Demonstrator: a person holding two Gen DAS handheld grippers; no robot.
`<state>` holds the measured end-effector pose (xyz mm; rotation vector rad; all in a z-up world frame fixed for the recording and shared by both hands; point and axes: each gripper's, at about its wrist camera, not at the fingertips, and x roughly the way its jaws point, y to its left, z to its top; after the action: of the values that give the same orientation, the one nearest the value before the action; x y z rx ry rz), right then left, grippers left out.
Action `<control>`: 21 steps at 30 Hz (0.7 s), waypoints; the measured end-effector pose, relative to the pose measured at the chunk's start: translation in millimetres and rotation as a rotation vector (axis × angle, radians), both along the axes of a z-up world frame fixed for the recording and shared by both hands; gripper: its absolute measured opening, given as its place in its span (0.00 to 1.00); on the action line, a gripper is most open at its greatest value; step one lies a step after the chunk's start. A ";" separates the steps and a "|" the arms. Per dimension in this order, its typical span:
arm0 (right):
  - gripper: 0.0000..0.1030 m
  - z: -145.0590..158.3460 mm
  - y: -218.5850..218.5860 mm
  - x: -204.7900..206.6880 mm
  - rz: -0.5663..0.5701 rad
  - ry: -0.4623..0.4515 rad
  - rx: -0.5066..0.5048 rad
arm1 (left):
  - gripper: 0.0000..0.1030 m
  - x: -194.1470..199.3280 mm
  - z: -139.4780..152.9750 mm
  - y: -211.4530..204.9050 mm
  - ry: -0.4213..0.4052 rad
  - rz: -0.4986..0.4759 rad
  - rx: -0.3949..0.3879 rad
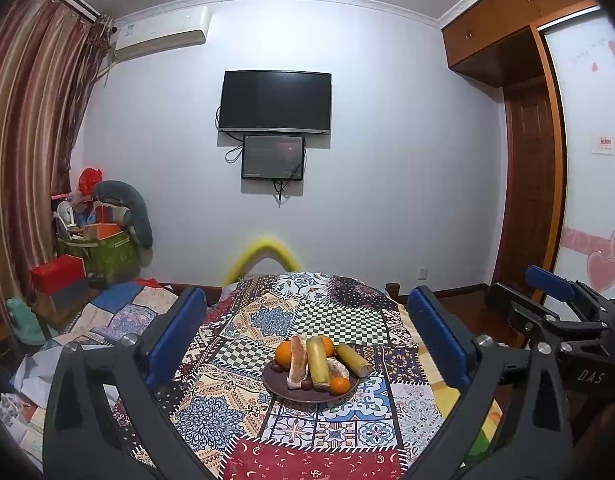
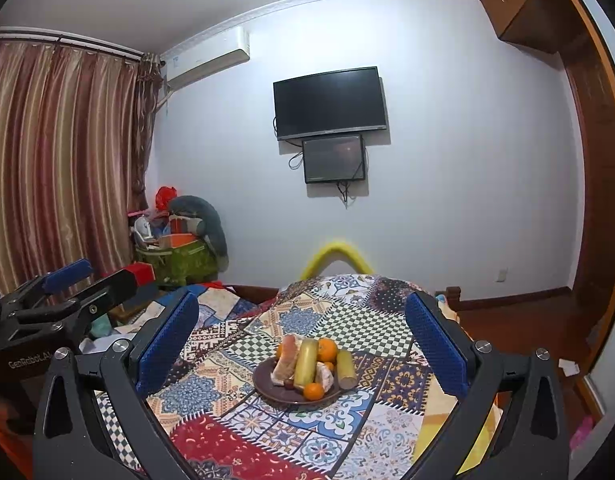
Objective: Organize fruits
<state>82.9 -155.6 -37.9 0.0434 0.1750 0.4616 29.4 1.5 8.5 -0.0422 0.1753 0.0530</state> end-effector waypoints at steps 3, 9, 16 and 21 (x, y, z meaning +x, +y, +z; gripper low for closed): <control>1.00 0.9 -0.4 -0.9 -0.001 0.001 0.000 | 0.99 0.4 0.7 -0.5 0.000 -0.001 0.001; 1.00 0.9 -1.1 0.2 0.000 0.007 0.005 | 0.99 0.2 1.8 -0.9 0.000 -0.005 0.002; 1.00 1.3 -2.5 1.3 0.000 0.008 0.009 | 0.99 0.3 1.4 -2.2 0.003 -0.012 0.003; 1.00 2.5 -2.9 0.6 -0.003 0.006 0.009 | 0.99 0.9 1.5 -1.8 0.007 -0.021 0.003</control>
<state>83.5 -158.5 -35.4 0.0540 0.1791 0.4595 30.3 -0.3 10.0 -0.0370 0.1826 0.0321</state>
